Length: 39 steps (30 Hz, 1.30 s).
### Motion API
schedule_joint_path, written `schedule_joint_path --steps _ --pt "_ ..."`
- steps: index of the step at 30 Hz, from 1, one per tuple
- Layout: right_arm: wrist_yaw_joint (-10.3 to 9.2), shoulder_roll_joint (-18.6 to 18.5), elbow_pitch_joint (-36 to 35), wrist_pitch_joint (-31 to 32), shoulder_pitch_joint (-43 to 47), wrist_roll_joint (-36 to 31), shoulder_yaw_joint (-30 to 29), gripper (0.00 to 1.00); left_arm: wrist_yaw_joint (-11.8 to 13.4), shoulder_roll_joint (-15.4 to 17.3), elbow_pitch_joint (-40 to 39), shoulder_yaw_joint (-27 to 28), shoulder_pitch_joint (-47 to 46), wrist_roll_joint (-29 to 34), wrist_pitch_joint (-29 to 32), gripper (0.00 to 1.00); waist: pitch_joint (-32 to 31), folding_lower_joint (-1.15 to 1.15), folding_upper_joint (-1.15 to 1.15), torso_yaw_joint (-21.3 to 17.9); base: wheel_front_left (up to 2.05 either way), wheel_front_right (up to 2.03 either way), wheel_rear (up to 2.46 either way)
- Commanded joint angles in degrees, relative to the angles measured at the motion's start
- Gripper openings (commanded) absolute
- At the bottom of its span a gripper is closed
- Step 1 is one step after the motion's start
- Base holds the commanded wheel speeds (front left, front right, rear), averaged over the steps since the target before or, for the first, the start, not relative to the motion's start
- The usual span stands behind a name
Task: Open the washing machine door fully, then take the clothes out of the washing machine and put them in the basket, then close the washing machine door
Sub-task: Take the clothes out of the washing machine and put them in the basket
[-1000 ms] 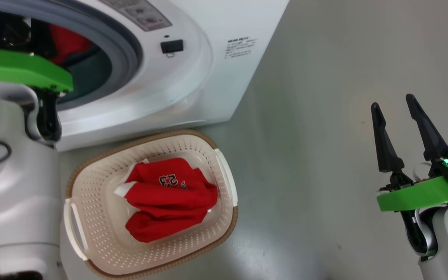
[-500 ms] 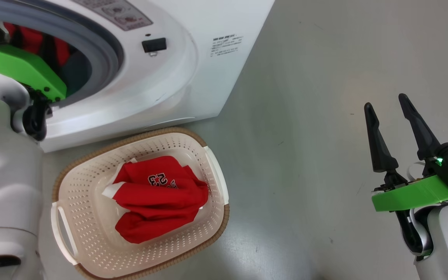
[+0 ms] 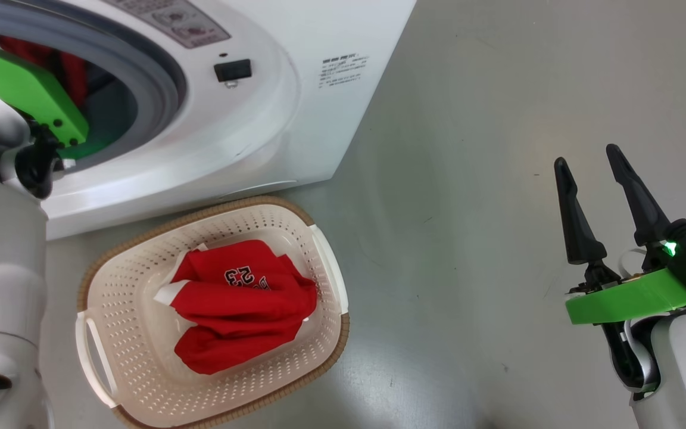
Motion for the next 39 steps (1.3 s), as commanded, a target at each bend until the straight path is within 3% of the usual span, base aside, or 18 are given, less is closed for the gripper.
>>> schedule_joint_path --steps 1,6,12,21,33,39 --pt "0.19 -0.36 -1.37 -0.37 -0.41 0.63 0.86 1.0 0.06 1.63 0.23 0.19 2.17 -0.33 0.68 0.0 0.05 0.0 0.0 -0.07 0.0 0.0 0.0" --pt "0.19 -0.81 -1.18 -0.37 -0.39 0.75 0.43 1.0 -1.0 0.86 -0.41 -0.03 4.12 -1.18 -1.75 0.0 -0.53 0.0 0.0 0.09 0.0 0.0 0.0" --pt "0.19 -0.58 -0.92 -0.37 0.48 0.53 0.13 1.0 -1.46 0.87 -4.17 -0.29 7.82 -1.09 -13.52 0.0 -2.65 0.0 0.0 0.91 0.0 0.0 0.0" --pt "0.19 -0.4 -0.86 -0.37 2.35 0.22 -0.91 1.0 -2.32 -0.67 -9.66 -0.84 14.41 -2.52 -24.39 0.0 -6.87 0.0 0.0 2.61 0.0 0.0 0.0" --pt "0.19 0.72 -1.24 -0.37 5.1 -0.73 -2.03 1.0 -1.01 -2.61 -34.57 -1.35 31.4 2.39 -25.96 0.0 -12.29 0.0 0.0 4.7 0.0 0.0 0.0" --pt "0.19 1.16 -0.85 -0.37 6.37 -1.07 -2.2 1.0 -0.21 -3.29 -43.42 -1.07 38.73 5.09 -25.97 0.0 -15.04 0.0 0.0 5.28 0.0 0.0 0.0"
